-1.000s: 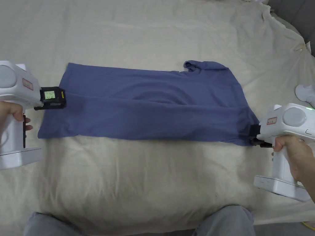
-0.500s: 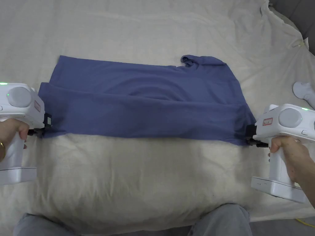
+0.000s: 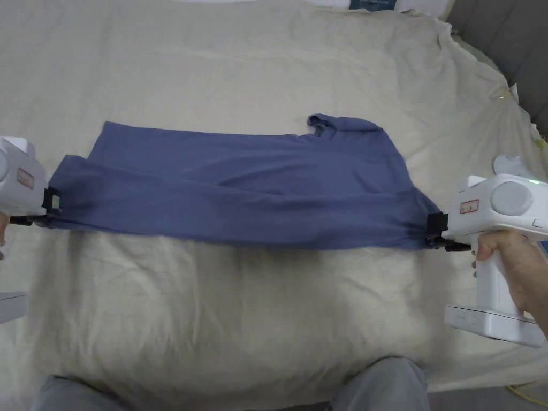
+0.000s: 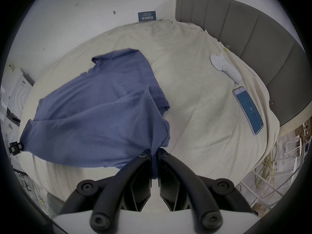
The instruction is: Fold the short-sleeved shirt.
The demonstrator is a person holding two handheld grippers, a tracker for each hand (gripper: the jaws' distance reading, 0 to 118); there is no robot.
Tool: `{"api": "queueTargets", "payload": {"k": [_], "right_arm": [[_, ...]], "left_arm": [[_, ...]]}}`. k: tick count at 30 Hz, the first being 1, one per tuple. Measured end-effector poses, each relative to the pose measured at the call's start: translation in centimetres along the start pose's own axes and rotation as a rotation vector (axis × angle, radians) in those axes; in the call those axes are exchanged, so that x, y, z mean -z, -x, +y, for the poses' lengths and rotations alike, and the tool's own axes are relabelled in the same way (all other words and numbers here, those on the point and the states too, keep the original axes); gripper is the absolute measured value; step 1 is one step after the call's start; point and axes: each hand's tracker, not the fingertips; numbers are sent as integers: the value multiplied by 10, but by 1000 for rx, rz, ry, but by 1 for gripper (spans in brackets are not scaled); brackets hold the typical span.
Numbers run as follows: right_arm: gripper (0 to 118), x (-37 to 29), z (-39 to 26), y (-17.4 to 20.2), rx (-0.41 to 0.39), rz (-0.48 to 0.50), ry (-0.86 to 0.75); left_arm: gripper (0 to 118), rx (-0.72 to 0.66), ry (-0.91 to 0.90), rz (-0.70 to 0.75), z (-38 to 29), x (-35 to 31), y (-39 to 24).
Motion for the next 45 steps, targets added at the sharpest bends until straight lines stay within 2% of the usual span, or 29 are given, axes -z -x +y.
{"api": "queueTargets", "payload": {"k": [10,14,19,21,22,24,25,26,27,28,29,34,40,43,45], "right_arm": [[5,-27,-49,-17,-59,57,26],[5,-21,-77,-20,-46,44,46],[5,6,-91,-22,22,12,73],[7,12,-95,-21,32,1,73],[18,6,-99,-15,33,3,75],[79,3,-99,-15,40,-22,83],[94,0,-98,-17,27,-33,78],[99,-15,-100,-14,16,-43,69],[99,-23,-98,-14,-1,-67,41],[104,-31,-94,-14,-9,-75,1],[104,-37,-89,-15,-18,-72,-34],[104,-88,-66,1,-43,-73,-244],[104,-135,-65,36,-54,17,-574],[104,-142,-71,50,-82,21,-713],[104,-150,-76,59,-102,49,-774]], "left_arm": [[0,-56,-40,-3,-92,-44,24],[0,-127,0,-21,-135,-31,26],[0,-161,44,11,-158,-8,17],[13,-186,50,16,-158,-4,14],[24,-188,48,18,-157,-4,13],[76,-181,44,18,-154,-9,15],[91,-168,25,13,-152,-13,19],[98,-161,4,11,-150,-18,22],[98,-160,-21,16,-147,-22,25],[114,-167,-47,31,-142,-29,29],[118,-179,-89,25,-135,-37,32],[118,-237,-280,-16,-105,-78,28],[118,-179,-614,32,-91,-121,-15],[105,-145,-724,10,-95,-130,-35],[80,-126,-778,-3,-98,-134,-45]]}}
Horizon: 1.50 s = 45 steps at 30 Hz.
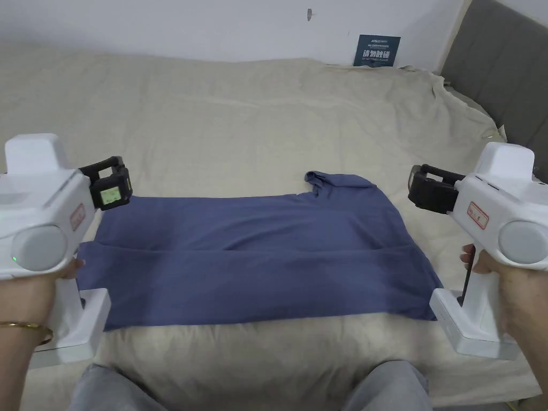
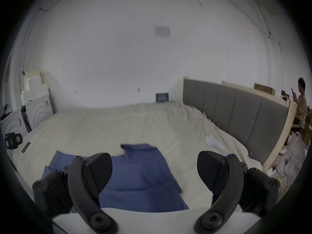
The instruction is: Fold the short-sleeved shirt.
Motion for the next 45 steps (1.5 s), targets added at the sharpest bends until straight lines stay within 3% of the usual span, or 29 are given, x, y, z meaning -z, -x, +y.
{"api": "queueTargets", "payload": {"k": [2,3,4,5,6,7,10,18,21,31,33,34,35,36,37,41,45], "right_arm": [[100,2,-4,3,-6,16,-26],[92,0,-5,6,-10,29,-30],[76,-1,-5,8,-8,35,-38],[49,-6,-7,13,-13,44,-37],[27,-6,-7,14,-14,50,-39],[10,-5,-8,16,-12,53,-41],[0,-4,-9,18,-11,60,-39],[0,14,-3,23,-17,90,11],[0,35,4,23,-53,94,35],[0,170,36,13,-61,59,299],[13,199,36,9,-14,29,371],[32,215,34,7,7,24,413],[64,231,33,5,8,17,459],[83,249,30,2,7,31,549],[93,260,26,1,5,46,584],[95,312,2,-4,-35,-24,713],[94,358,-23,-14,2,-72,799]], "left_arm": [[56,-8,-17,-23,-2,-3,-5],[44,-16,-20,-37,-2,-3,-6],[30,-25,-34,-55,-3,-4,-7],[13,-27,-38,-59,-5,-6,-9],[4,-23,-43,-55,-6,-6,-11],[0,-15,-51,-52,-5,-6,-12],[0,-11,-62,-55,-5,-8,-13],[0,-2,-36,-78,-1,-2,-16],[0,-4,-35,-73,3,4,-17],[0,-25,-27,-53,13,47,-14],[0,-28,-24,-50,14,59,-15],[0,-25,-20,-45,14,65,-16],[0,-24,-16,-44,14,70,-17],[0,-24,-16,-44,13,76,-18],[0,-23,-13,-41,13,81,-19],[0,-26,5,-31,8,105,-23],[0,-25,31,-14,-1,126,-27]]}}
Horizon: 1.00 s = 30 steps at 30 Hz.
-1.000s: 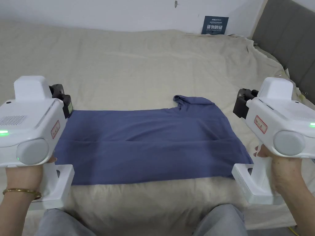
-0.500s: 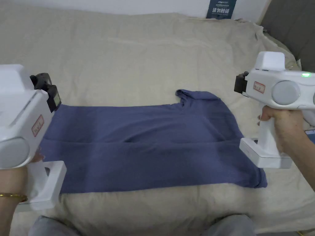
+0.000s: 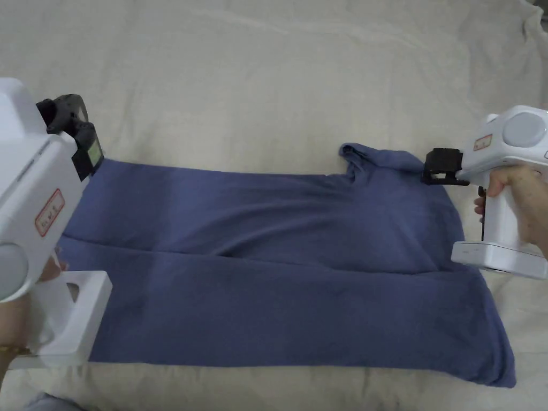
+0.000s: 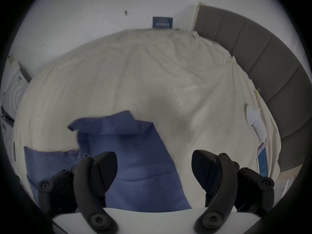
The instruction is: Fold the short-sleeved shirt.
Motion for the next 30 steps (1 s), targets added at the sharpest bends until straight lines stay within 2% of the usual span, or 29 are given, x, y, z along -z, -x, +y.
{"api": "queueTargets", "payload": {"k": [7,10,12,13,15,16,18,19,20,22,23,24,25,27,30], "right_arm": [[87,39,1,0,-2,-19,38],[71,46,2,-2,14,-17,34],[67,49,3,-2,23,5,44],[60,48,3,-1,13,1,43],[17,42,2,1,-12,33,26],[1,39,2,2,-8,38,26],[1,33,2,4,3,57,25],[1,31,3,5,-9,70,28],[1,26,3,10,-29,65,19],[1,18,3,12,-48,52,-1],[1,14,3,11,-47,58,-3],[1,19,7,7,-39,64,-7],[1,16,7,6,-29,70,-15],[1,10,7,6,-23,76,-29],[1,1,5,7,-39,67,-38]], "left_arm": [[0,-8,62,16,-16,31,0],[0,-6,86,14,-21,39,-1],[0,7,102,16,-23,45,-2],[0,8,108,15,-23,47,-2],[0,-11,122,0,-26,53,-1],[0,-19,135,1,-26,57,0],[3,-35,185,2,-27,67,3],[9,-44,203,-2,-26,72,5],[22,-72,238,-10,-23,78,9],[52,-119,293,-6,-16,90,19],[73,-138,330,5,-12,98,24],[84,-121,362,22,-8,106,29],[89,-103,385,40,-6,114,32],[92,-64,449,60,1,133,44],[104,-55,516,75,6,160,62]]}}
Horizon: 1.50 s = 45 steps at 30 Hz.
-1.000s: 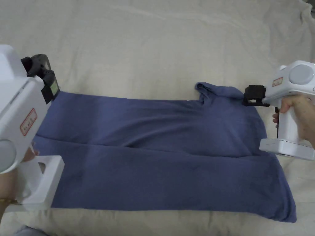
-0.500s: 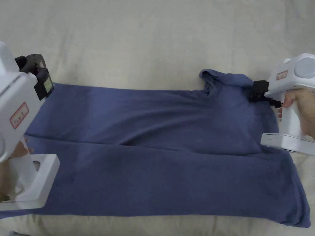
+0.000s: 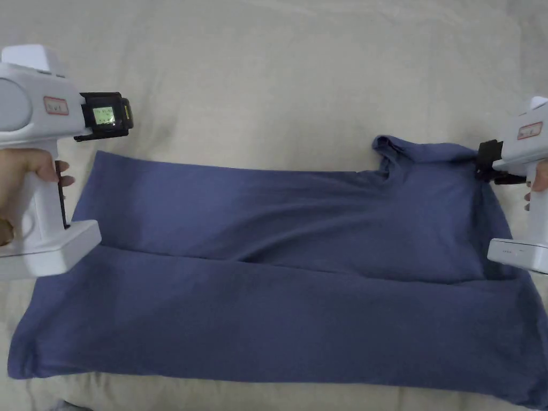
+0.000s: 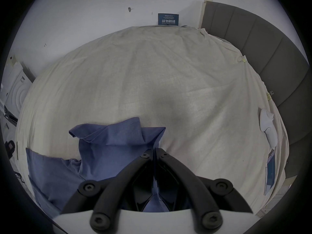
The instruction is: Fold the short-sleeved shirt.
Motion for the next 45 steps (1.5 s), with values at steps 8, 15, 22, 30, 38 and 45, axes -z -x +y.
{"api": "queueTargets", "payload": {"k": [8,15,22,30,38,45], "right_arm": [[1,5,0,0,-17,-9,1],[1,7,0,2,-22,-19,9],[1,-2,-7,5,-17,-26,-9],[1,-48,-25,-4,7,-41,-140],[1,-129,-75,-19,31,-3,-239],[1,-177,-138,-41,54,16,-262]], "left_arm": [[104,133,327,77,12,65,12],[26,133,381,39,4,84,1],[0,126,319,5,4,78,6],[0,-12,36,-63,-9,-9,16],[0,-52,-71,-110,-38,-99,39],[0,-45,-105,-135,-86,-150,56]]}}
